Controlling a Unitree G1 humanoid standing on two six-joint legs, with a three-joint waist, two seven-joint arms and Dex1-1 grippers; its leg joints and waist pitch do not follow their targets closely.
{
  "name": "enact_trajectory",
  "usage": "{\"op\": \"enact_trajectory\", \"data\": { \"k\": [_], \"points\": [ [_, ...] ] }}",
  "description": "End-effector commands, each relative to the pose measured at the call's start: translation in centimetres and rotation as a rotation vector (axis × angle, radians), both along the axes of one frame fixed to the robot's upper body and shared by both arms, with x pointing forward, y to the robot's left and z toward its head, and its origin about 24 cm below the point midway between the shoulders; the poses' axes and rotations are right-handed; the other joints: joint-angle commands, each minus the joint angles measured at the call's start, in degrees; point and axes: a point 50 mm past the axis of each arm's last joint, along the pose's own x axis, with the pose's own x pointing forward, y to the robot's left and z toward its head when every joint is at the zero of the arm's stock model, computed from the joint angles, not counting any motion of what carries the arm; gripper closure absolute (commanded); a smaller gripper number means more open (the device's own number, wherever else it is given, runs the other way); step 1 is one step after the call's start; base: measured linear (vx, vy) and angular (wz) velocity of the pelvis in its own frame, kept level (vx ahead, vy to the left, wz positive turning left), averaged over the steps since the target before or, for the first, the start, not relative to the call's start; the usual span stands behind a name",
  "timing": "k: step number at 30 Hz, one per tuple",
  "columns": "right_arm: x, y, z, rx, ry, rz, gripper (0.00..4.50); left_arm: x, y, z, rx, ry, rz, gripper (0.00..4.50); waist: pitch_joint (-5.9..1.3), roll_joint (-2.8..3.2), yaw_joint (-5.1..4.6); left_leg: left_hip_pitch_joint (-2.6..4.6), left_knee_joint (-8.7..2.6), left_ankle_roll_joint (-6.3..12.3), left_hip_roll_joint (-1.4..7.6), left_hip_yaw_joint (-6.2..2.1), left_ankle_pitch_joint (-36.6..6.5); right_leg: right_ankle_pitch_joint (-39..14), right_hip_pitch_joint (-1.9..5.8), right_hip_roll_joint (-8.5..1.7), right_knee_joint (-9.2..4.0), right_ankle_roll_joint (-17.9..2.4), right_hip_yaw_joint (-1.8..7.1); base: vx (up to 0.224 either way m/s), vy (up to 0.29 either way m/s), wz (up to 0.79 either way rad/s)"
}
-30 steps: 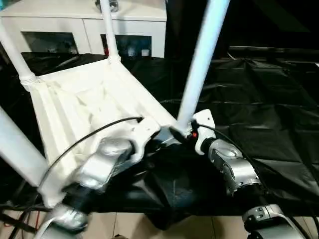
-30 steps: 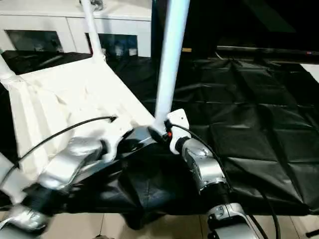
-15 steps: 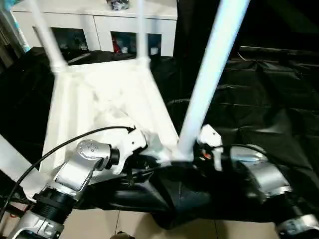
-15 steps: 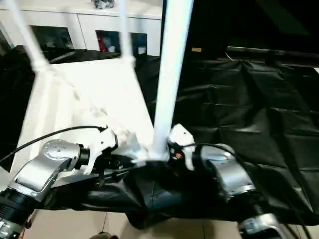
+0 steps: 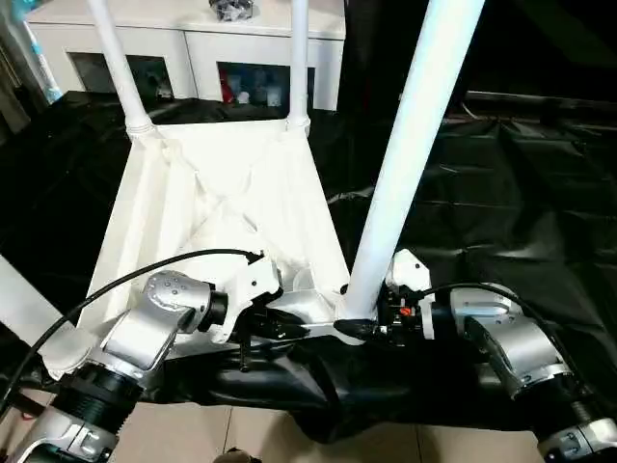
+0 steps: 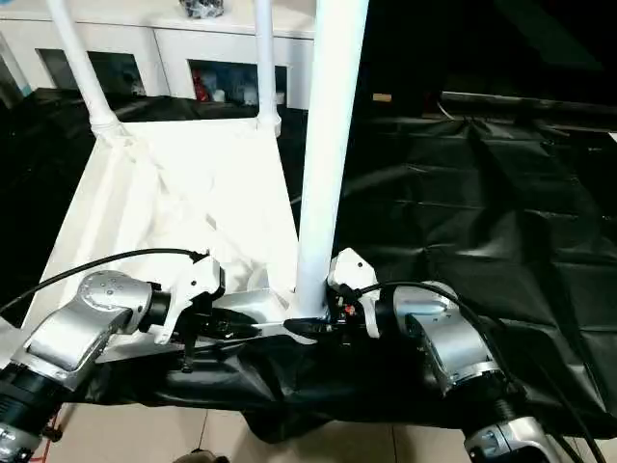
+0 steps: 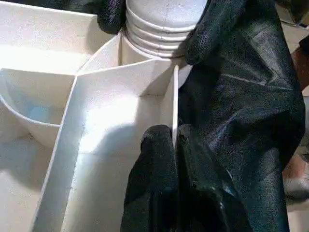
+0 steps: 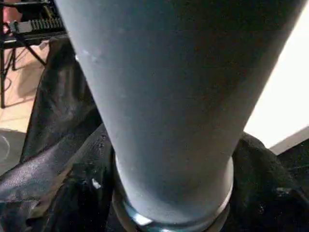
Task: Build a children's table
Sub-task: Rotate leg to tighten
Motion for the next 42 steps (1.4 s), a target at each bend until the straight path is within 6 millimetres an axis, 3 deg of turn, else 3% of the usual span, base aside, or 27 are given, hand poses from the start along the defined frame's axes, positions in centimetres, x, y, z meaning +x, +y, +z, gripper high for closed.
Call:
{"op": "enact_trajectory", "data": {
  "k": [1, 4, 6, 8, 10, 12, 13, 14, 20, 23, 25, 26, 28, 31, 36, 38, 42],
  "points": [
    [0.3, 0.8, -1.1, -0.018, 0.018, -0.100, 1.76, 0.2, -1.7, -0.5, -0.041, -0.001, 0.051, 4.50, -3.00, 0.24, -0.24, 1.49, -4.52, 1.39, 2.97, -0.83, -13.1, -5.0, 1.32, -2.62, -4.43, -14.5, 1.45, 0.000, 0.000, 0.00],
    [2.2, 2.1, -2.3, -0.011, 0.034, -0.417, 1.77, 1.5, -3.5, -0.7, -0.075, -0.007, 0.257, 4.50, -2.62, -0.06, -1.11, 1.54, -4.93, -1.47, 2.66, -1.02, -17.3, -13.6, 1.06, -2.86, -5.08, -13.4, 1.51, 0.000, 0.000, 0.00],
    [2.4, 2.4, -2.4, 0.002, 0.048, -0.454, 1.77, 1.7, -3.8, -0.8, -0.073, -0.012, 0.284, 4.50, -2.64, -0.01, -1.52, 1.35, -5.10, -2.39, 2.54, -1.35, -18.9, -19.3, 1.22, -3.02, -5.52, -11.1, 1.36, 0.000, 0.000, 0.00],
    [3.0, 3.7, -2.9, 0.013, 0.094, -0.572, 1.77, 2.0, -4.9, -1.0, -0.070, -0.019, 0.319, 4.50, -2.52, 0.19, -1.71, 1.70, -5.11, -2.40, 2.57, -1.38, -20.7, -21.2, 0.45, -3.00, -6.02, -9.8, 1.56, 0.000, 0.000, 0.00],
    [3.1, 4.1, -3.1, 0.004, 0.101, -0.590, 1.77, 2.1, -5.2, -1.0, -0.070, -0.022, 0.329, 4.50, -2.57, 0.06, -1.95, 1.41, -5.26, -2.54, 2.48, -1.53, -20.8, -21.9, 0.65, -2.97, -6.08, -9.0, 1.46, 0.000, 0.000, 0.00],
    [3.0, 5.2, -3.0, 0.004, 0.079, -0.565, 1.77, 1.8, -5.8, -0.9, -0.079, -0.022, 0.302, 4.50, -2.74, 0.18, -1.88, 1.56, -5.16, -2.23, 2.57, -1.37, -20.3, -20.2, 0.43, -2.90, -6.12, -8.7, 1.62, 0.000, 0.000, 0.00],
    [2.9, 5.6, -2.9, 0.012, 0.072, -0.555, 1.22, 1.7, -6.0, -0.9, -0.081, -0.022, 0.290, 4.50, -2.75, 0.15, -1.98, 1.37, -5.25, -1.90, 2.55, -1.36, -19.9, -18.9, 0.53, -2.77, -5.99, -8.8, 1.59, 0.000, 0.000, 0.00],
    [2.9, 5.7, -2.8, 0.027, 0.072, -0.547, 1.08, 1.6, -6.0, -0.9, -0.084, -0.023, 0.271, 4.50, -2.81, 0.27, -2.00, 1.33, -5.26, -1.70, 2.56, -1.35, -19.5, -17.5, 0.60, -2.74, -5.90, -9.0, 1.56, 0.000, 0.000, 0.00],
    [2.9, 4.8, -2.0, 0.066, 0.076, -0.490, 0.60, 1.1, -5.1, -0.8, -0.076, -0.020, 0.198, 4.50, -3.04, 0.42, -1.78, 1.26, -5.18, -0.39, 2.63, -1.18, -17.3, -12.3, 0.87, -2.67, -5.53, -10.3, 1.57, 0.000, 0.000, 0.00],
    [2.1, 3.7, -0.9, 0.082, 0.033, -0.304, 0.54, 0.2, -4.3, -0.5, -0.086, 0.010, 0.084, 4.50, -3.60, 0.64, -1.42, 0.96, -4.62, 1.45, 2.61, -1.04, -11.9, -3.2, 1.48, -2.46, -4.67, -11.5, 1.46, 0.000, 0.000, 0.00],
    [1.4, 3.0, -0.4, 0.081, 0.027, -0.209, 0.54, 0.0, -3.8, -0.4, -0.078, 0.017, 0.044, 4.50, -3.90, 0.56, -0.98, 0.88, -3.80, 4.63, 2.50, -0.79, -5.7, 7.8, 1.63, -2.18, -3.63, -13.5, 1.18, 0.000, 0.000, 0.00],
    [1.0, 2.6, -0.2, 0.079, 0.034, -0.150, 0.54, -0.1, -3.4, -0.3, -0.072, 0.031, 0.023, 4.50, -3.94, 0.32, -0.76, 1.01, -3.61, 5.73, 2.52, -0.59, -4.5, 9.8, 1.58, -2.23, -3.57, -14.4, 1.15, 0.000, 0.000, 0.00],
    [0.5, 2.0, 0.0, 0.075, 0.050, -0.093, 0.54, -0.2, -2.9, -0.3, -0.059, 0.041, -0.001, 4.50, -3.86, 0.40, -0.31, 1.09, -3.61, 6.59, 2.59, -0.58, -5.0, 9.0, 1.65, -2.32, -3.54, -15.1, 1.08, 0.000, 0.000, 0.00],
    [-0.4, 1.2, 0.1, 0.057, 0.088, 0.003, 0.54, -0.5, -2.0, -0.4, -0.032, 0.059, -0.045, 4.50, -3.64, 0.42, 0.08, 1.26, -3.88, 6.14, 2.92, -0.59, -6.6, 5.1, 1.57, -2.36, -3.78, -15.2, 1.01, 0.000, 0.000, 0.00],
    [-1.0, 0.6, -0.2, 0.038, 0.113, 0.056, 0.97, -0.6, -1.1, -0.2, -0.015, 0.076, -0.094, 4.50, -3.30, 0.47, 0.43, 1.45, -4.44, 3.71, 3.05, -0.60, -10.7, -2.0, 1.30, -2.64, -4.34, -14.5, 1.12, 0.000, 0.000, 0.00],
    [-1.2, 0.7, -0.3, 0.036, 0.117, 0.063, 1.15, -0.6, -1.1, -0.2, -0.012, 0.075, -0.097, 4.50, -3.21, 0.44, 0.39, 1.54, -4.76, 1.90, 3.08, -0.66, -12.9, -6.0, 1.22, -2.76, -4.66, -13.6, 1.27, 0.000, 0.000, 0.00],
    [-1.5, 1.0, -0.3, 0.038, 0.125, 0.075, 1.36, -0.5, -1.1, -0.2, -0.015, 0.068, -0.094, 4.50, -3.37, 0.23, 0.47, 1.50, -4.57, 1.97, 2.97, -0.55, -11.2, -3.8, 1.26, -2.68, -4.50, -13.2, 1.37, 0.000, 0.000, 0.00]
  ]
}}
